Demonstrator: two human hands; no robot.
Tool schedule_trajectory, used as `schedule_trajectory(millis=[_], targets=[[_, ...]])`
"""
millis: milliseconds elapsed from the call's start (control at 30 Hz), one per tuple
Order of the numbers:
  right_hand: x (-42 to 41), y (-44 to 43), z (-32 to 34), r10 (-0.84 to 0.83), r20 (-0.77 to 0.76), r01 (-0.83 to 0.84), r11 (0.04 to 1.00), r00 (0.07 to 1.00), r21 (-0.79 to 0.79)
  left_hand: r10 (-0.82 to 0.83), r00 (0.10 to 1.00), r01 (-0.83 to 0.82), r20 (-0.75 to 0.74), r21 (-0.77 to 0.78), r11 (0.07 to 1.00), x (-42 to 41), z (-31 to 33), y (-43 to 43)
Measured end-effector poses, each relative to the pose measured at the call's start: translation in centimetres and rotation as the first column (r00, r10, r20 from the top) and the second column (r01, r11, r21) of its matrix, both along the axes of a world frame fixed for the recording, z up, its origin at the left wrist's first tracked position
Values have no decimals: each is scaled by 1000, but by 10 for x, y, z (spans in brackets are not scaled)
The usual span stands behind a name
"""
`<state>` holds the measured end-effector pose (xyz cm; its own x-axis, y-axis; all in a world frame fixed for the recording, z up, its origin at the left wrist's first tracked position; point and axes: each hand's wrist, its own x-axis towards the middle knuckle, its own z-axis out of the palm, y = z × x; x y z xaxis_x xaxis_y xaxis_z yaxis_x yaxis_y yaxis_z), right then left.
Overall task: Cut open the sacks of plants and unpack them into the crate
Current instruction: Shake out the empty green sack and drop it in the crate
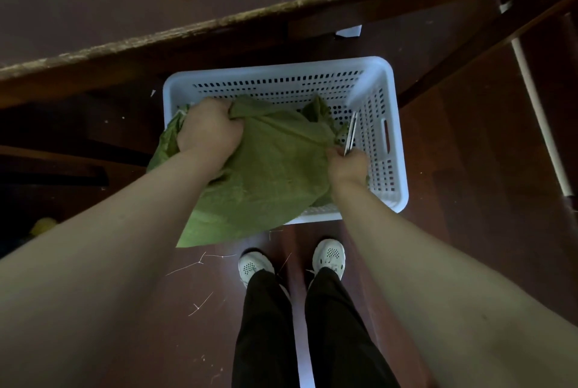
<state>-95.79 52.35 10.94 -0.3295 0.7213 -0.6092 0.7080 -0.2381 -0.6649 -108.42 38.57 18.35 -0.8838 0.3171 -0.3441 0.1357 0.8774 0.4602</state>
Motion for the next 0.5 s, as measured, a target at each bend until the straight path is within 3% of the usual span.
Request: schedule_trajectory(millis=[100,233,367,500], targets=[[-12,-4,10,-89,-160,86,996,983,-20,46,999,-46,-17,8,999,-2,0,0],[-11,-10,13,-88,-97,86,996,991,-25,20,1000,-20,-16,-15,1000,-1,-1,-4],[-26,-12,26,-144,-269,138,990,952,-41,67,997,-67,-40,14,998,-2,0,-8],[-12,-10,21,-145,-93,144,990,985,-12,44,999,-43,10,-15,999,3,3,-10]])
